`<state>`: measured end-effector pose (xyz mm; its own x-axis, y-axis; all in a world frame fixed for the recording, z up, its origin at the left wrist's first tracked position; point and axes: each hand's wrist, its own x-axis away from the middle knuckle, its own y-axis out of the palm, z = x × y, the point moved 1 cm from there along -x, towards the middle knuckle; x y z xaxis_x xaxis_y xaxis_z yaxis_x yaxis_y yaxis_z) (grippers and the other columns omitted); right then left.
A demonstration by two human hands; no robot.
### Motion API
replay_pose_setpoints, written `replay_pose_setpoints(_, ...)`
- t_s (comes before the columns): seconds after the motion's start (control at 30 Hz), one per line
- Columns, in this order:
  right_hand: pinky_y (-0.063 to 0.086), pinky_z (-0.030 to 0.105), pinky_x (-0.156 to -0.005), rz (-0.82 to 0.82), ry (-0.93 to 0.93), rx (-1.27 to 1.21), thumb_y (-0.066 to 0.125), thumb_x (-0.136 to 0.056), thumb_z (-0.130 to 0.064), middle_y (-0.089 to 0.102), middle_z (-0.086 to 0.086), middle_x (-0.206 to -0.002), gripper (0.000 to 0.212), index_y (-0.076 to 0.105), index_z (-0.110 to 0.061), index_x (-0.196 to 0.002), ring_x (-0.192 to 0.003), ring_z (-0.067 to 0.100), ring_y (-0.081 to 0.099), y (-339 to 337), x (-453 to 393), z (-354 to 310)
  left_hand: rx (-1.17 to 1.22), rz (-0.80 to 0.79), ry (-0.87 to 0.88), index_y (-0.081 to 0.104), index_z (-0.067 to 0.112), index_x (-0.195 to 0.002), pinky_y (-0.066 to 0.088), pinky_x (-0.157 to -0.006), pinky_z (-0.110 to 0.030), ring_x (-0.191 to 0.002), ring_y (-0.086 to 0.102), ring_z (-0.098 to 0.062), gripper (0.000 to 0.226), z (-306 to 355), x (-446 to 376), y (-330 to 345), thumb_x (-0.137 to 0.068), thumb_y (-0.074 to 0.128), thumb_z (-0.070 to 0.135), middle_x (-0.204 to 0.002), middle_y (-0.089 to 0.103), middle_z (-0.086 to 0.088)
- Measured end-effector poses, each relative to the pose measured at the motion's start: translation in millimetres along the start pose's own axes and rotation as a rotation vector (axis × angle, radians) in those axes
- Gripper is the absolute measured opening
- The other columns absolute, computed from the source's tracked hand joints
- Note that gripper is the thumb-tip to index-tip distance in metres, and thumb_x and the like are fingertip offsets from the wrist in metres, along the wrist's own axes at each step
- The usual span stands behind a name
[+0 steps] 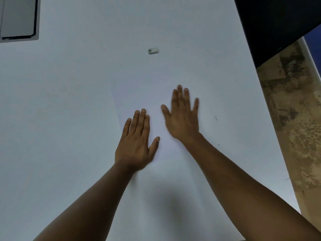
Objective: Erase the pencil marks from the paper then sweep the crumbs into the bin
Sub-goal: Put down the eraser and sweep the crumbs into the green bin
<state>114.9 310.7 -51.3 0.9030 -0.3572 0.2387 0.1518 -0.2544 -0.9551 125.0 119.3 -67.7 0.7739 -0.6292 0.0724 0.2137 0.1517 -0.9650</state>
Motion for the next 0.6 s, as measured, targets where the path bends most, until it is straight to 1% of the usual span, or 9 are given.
replay_pose_setpoints(0.1, -0.002, 0.056, -0.119, 0.035, 0.121, 0.014, 0.004, -0.098, -0.056, -0.008, 0.004, -0.165, 0.074, 0.003, -0.010, -0.156, -0.151, 0.020, -0.011, -2.2, 15.0, 40.1, 0.017, 0.003, 0.007, 0.009, 0.004, -0.163, 0.000, -0.129, -0.042, -0.159, -0.006, -0.023, 0.076, 0.1, -0.4, -0.1, -0.106, 0.024, 0.053, -0.172, 0.000, -0.010)
replay_pose_setpoints(0.17, 0.000, 0.057, -0.120, 0.075, 0.159, -0.010, 0.003, -0.098, -0.056, -0.006, 0.007, -0.165, 0.076, 0.005, -0.006, -0.155, -0.151, 0.022, -0.009, -4.8, 26.2, 56.8, 0.016, -0.001, 0.009, 0.009, 0.004, -0.163, 0.001, -0.129, -0.043, -0.159, -0.006, -0.023, 0.076, 0.3, -0.1, -0.1, -0.105, 0.024, 0.053, -0.172, 0.000, -0.010)
replay_pose_setpoints(0.23, 0.002, 0.057, -0.120, 0.120, 0.172, -0.031, 0.004, -0.099, -0.055, -0.001, 0.010, -0.164, 0.076, 0.009, -0.004, -0.155, -0.152, 0.024, -0.005, -6.3, 35.5, 57.9, 0.006, -0.005, 0.008, 0.009, 0.004, -0.163, 0.001, -0.129, -0.043, -0.159, -0.005, -0.023, 0.076, 0.2, -0.2, -0.1, -0.105, 0.024, 0.053, -0.172, 0.000, -0.010)
replay_pose_setpoints(0.33, 0.004, 0.057, -0.119, 0.130, 0.096, -0.065, 0.008, -0.098, -0.053, 0.005, 0.012, -0.164, 0.075, 0.015, -0.003, -0.154, -0.152, 0.027, 0.000, -6.3, 50.0, 29.2, 0.002, -0.007, 0.004, 0.011, 0.004, -0.162, 0.004, -0.129, -0.045, -0.159, -0.004, -0.024, 0.076, 0.4, -0.7, -0.2, -0.105, 0.024, 0.053, -0.172, 0.002, -0.011)
replay_pose_setpoints(0.4, 0.003, 0.057, -0.120, 0.069, -0.022, -0.049, 0.005, -0.099, -0.054, 0.001, 0.010, -0.164, 0.075, 0.011, -0.005, -0.155, -0.151, 0.026, -0.004, -1.8, 58.1, 1.4, 0.002, -0.007, 0.001, 0.013, 0.004, -0.162, 0.005, -0.129, -0.045, -0.159, -0.003, -0.023, 0.076, 0.6, -0.7, -0.3, -0.105, 0.025, 0.053, -0.172, 0.003, -0.011)
replay_pose_setpoints(0.47, 0.001, 0.055, -0.120, -0.003, -0.110, -0.003, -0.003, -0.097, -0.057, -0.008, 0.008, -0.164, 0.076, 0.003, -0.009, -0.156, -0.151, 0.024, -0.013, 4.8, 62.3, -19.1, -0.009, -0.022, 0.005, 0.011, 0.005, -0.163, 0.005, -0.129, -0.045, -0.159, -0.005, -0.022, 0.076, -0.2, 0.0, -0.2, -0.105, 0.024, 0.054, -0.172, 0.002, -0.010)
replay_pose_setpoints(0.53, -0.001, 0.055, -0.120, -0.038, -0.117, 0.020, -0.004, -0.096, -0.059, -0.012, 0.005, -0.164, 0.077, -0.001, -0.011, -0.156, -0.150, 0.022, -0.017, 7.3, 58.5, -21.8, -0.013, -0.032, 0.012, 0.008, 0.007, -0.163, 0.004, -0.129, -0.044, -0.159, -0.008, -0.021, 0.076, -0.3, 0.7, 0.0, -0.106, 0.023, 0.054, -0.172, -0.001, -0.009)
replay_pose_setpoints(0.6, -0.004, 0.056, -0.119, -0.037, -0.082, 0.023, 0.000, -0.096, -0.060, -0.012, 0.003, -0.164, 0.077, 0.000, -0.012, -0.156, -0.150, 0.020, -0.017, 6.3, 50.5, -9.0, -0.014, -0.033, 0.005, 0.005, 0.008, -0.163, 0.001, -0.129, -0.043, -0.159, -0.009, -0.020, 0.076, -0.5, -0.1, -0.7, -0.105, 0.020, 0.055, -0.172, -0.004, -0.009)
